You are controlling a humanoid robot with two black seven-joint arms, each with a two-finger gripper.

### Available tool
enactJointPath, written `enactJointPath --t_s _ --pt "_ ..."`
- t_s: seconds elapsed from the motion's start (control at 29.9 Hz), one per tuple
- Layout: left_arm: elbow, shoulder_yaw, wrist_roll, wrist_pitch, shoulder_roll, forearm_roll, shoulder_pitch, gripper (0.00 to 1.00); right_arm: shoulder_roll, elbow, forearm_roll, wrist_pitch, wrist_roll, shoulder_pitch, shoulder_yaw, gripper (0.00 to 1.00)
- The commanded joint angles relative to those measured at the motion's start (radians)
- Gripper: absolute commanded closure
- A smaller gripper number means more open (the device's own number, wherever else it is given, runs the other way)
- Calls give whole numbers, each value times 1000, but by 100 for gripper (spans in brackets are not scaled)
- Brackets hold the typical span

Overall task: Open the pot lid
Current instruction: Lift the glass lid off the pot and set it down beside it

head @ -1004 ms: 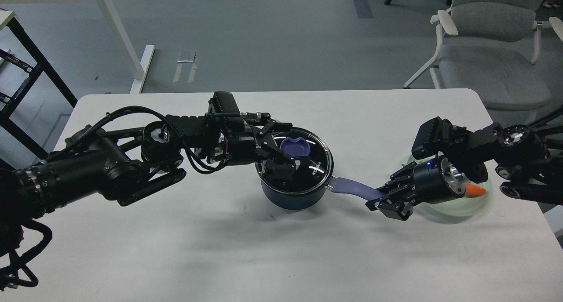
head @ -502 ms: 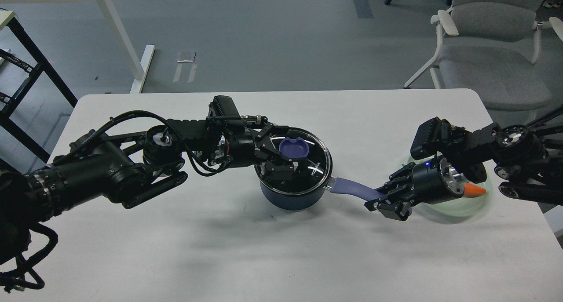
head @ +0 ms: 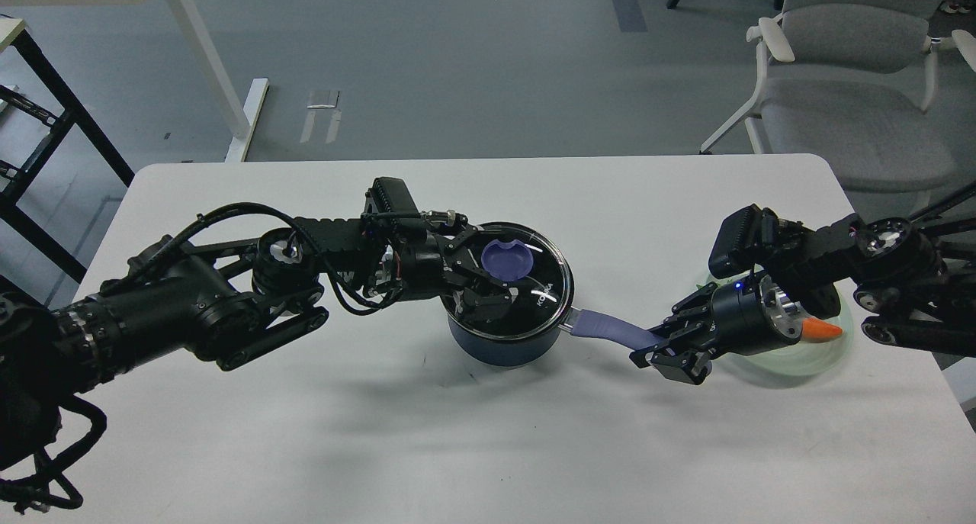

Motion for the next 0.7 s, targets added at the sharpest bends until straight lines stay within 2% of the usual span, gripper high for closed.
enactJointPath --t_s 0.0,0.13,0.27,0.5,0.67 --pt "-9 0 0 -1 0 -2 -2 66 0 -1 0 0 0 -1 0 67" --pt "-41 -3 0 1 11 -3 -11 71 -3 -1 0 0 0 -3 0 67" --pt "-90 -8 0 1 41 -9 -21 71 -5 -1 0 -1 0 -3 0 67" --pt "-218 -22 0 5 245 -55 -38 70 -11 1 0 -1 0 -3 0 67" --pt "-287 0 0 112 448 -109 -11 69 -13 1 0 -1 0 -1 0 67"
